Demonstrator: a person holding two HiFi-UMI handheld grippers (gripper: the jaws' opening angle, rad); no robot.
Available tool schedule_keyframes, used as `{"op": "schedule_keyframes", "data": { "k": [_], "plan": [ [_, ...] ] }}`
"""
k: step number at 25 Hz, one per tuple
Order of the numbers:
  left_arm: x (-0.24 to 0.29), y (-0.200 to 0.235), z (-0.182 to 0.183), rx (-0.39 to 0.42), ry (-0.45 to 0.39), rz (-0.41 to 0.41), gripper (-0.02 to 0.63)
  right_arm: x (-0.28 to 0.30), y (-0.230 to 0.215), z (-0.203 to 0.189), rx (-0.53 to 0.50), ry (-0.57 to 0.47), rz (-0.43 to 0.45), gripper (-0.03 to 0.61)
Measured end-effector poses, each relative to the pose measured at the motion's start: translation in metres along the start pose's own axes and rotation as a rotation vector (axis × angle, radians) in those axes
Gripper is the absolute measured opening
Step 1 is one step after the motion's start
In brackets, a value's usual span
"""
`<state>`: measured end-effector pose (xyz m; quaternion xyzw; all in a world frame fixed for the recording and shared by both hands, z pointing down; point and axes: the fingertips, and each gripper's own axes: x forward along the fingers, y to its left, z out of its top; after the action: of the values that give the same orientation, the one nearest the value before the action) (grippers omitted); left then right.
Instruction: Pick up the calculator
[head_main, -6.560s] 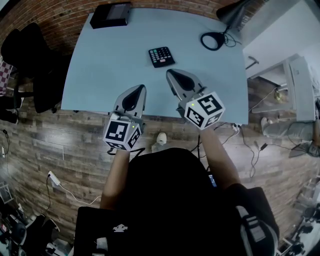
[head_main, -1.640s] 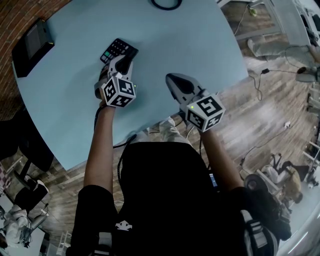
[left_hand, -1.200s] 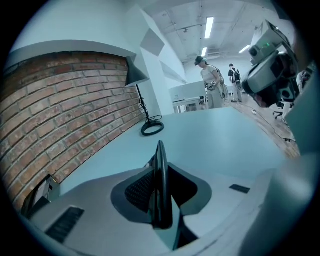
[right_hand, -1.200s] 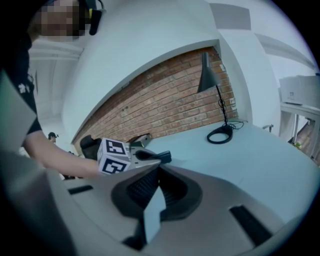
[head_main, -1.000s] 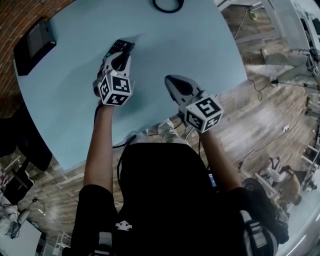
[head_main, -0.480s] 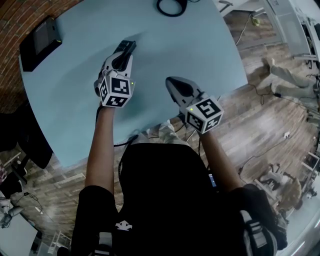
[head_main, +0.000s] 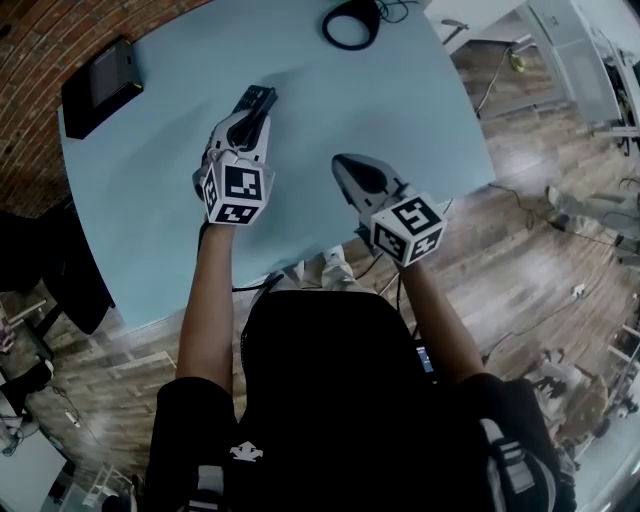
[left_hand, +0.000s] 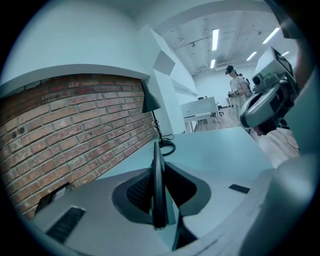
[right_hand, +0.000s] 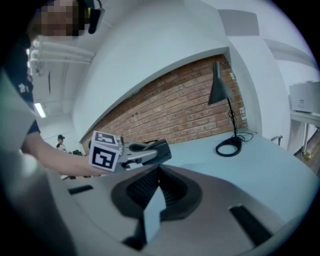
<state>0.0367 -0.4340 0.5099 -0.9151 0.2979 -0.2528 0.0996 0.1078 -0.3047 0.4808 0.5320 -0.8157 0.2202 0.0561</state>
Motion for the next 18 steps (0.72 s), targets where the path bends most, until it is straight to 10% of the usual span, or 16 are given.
{"op": "schedule_keyframes", "data": {
  "k": [18],
  "plan": [
    [-0.078, 0.017, 0.058, -0.098, -0.088, 0.167, 0.066, -0.003, 0.021, 0.053, -0.100, -0.104, 0.121, 0.005]
  ]
}}
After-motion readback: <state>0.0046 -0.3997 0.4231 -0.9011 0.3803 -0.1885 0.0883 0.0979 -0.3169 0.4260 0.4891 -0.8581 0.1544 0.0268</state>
